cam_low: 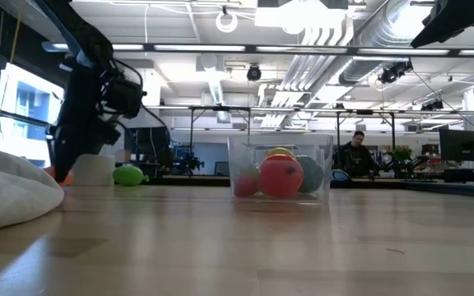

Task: Pick and placing Produce into tupperware
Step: Put the pumpkin into the transparent bin

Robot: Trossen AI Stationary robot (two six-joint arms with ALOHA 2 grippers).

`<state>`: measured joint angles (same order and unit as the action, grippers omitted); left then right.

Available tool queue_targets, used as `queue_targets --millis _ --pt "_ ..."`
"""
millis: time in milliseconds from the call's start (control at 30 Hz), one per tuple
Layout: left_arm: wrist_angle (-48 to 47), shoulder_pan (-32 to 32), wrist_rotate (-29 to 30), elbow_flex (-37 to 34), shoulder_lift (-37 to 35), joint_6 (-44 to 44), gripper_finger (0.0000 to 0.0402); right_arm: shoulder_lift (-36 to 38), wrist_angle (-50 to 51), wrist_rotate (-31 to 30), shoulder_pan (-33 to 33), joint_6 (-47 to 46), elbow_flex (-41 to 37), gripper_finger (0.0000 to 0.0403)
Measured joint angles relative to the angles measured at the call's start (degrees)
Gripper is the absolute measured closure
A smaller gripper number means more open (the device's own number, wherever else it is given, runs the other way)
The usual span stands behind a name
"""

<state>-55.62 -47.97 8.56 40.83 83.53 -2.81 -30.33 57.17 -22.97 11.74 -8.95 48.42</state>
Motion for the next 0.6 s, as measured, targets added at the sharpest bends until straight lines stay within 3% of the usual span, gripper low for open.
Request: queue_targets --millis 300,600 --pt "0.1 2.5 -5.2 10.7 0.0 5.3 0.0171 0.0 0.0 0.0 0.0 0.0 0.0 0.0392" --pt "2.1 14.2 -7.2 29.5 0.0 11.7 0.0173 0.0 0.0 0.0 0.0 0.0 0.0 0.0392"
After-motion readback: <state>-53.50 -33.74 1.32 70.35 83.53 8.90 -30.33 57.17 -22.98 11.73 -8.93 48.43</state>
